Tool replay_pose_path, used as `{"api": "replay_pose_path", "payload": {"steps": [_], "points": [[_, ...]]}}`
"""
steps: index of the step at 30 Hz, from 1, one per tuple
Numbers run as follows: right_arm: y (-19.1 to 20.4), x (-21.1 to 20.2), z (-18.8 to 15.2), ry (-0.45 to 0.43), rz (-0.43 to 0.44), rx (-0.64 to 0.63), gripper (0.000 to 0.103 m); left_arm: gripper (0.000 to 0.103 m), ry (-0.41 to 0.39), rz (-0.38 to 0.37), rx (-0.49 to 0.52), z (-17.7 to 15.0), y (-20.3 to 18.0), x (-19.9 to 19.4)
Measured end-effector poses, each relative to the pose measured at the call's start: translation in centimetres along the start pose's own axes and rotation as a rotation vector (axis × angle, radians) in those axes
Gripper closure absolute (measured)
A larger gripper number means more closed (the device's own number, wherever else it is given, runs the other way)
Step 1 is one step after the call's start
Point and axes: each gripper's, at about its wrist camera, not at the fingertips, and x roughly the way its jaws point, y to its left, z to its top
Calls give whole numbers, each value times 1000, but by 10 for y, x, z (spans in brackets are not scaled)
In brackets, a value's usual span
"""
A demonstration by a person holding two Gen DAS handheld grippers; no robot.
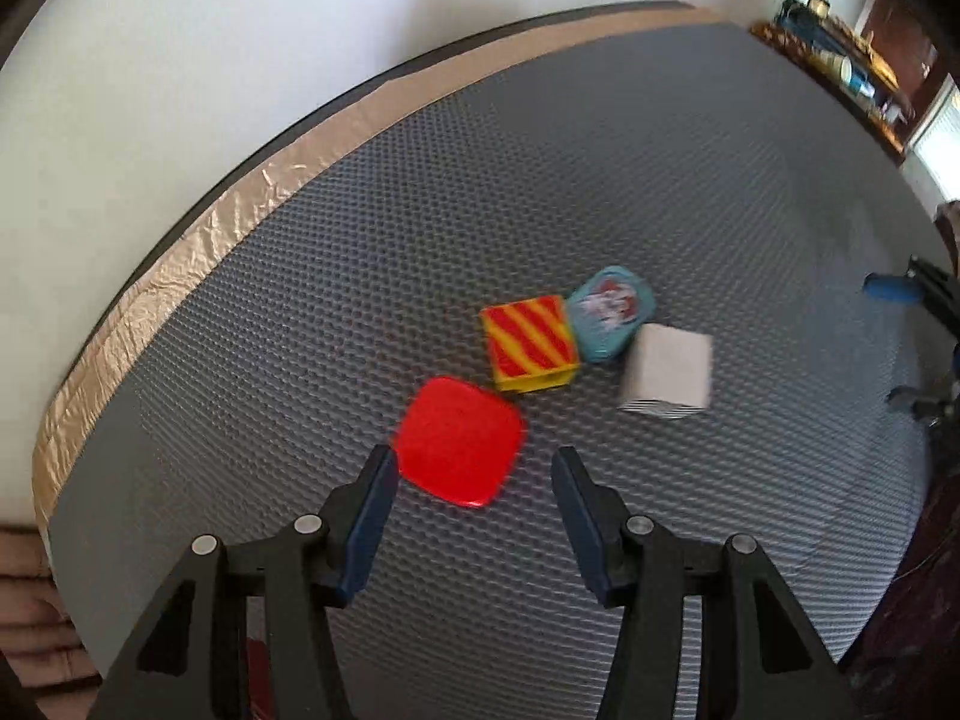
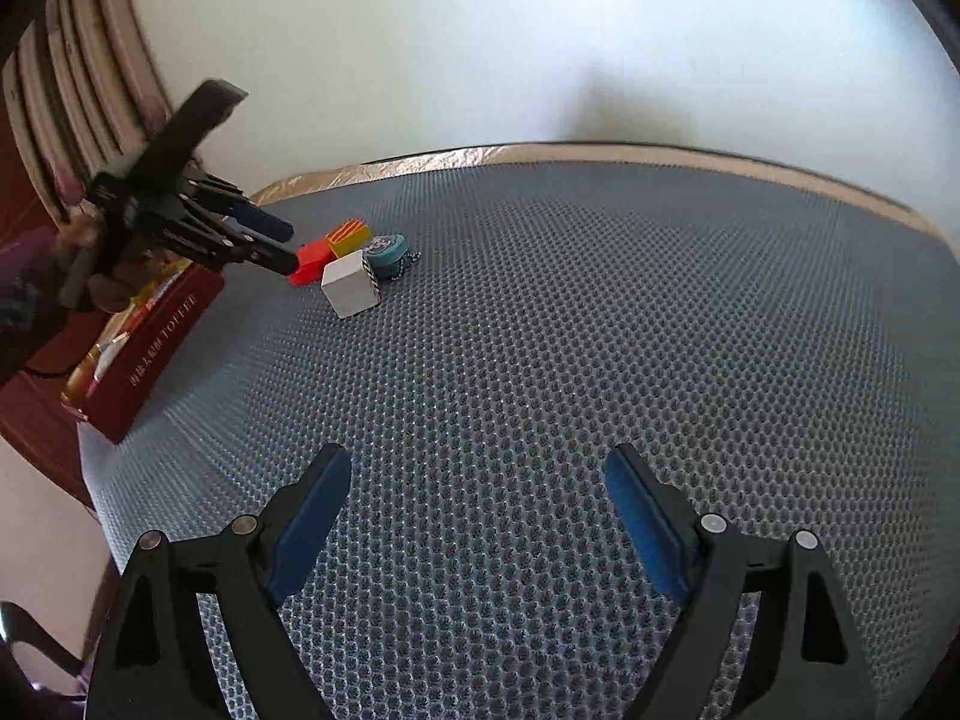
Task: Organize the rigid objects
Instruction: 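Move the left gripper to the red charger and grasp it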
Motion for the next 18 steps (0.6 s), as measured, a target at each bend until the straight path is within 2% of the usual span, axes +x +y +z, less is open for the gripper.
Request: {"api": "replay_pose_path", "payload": {"steps": [5,9,11,12,15,18], "points": [[-10,6,4,34,23,62,18,49,15,-29,37,10,7,11],[-13,6,4,41,26,73,17,48,74,-56,78,16,9,35],[-11,9,5,46,19,65,16,48,54,-69,75,17,9,34],[-9,10,5,50,13,56,15,48,56,-74,53,18,12,36],[-1,19,7,60,-14,29,14,50,41,-117,-103,14,27,37],[2,23,7,68,-25,19,13,52,13,-63,-194,-1,24,31]]}}
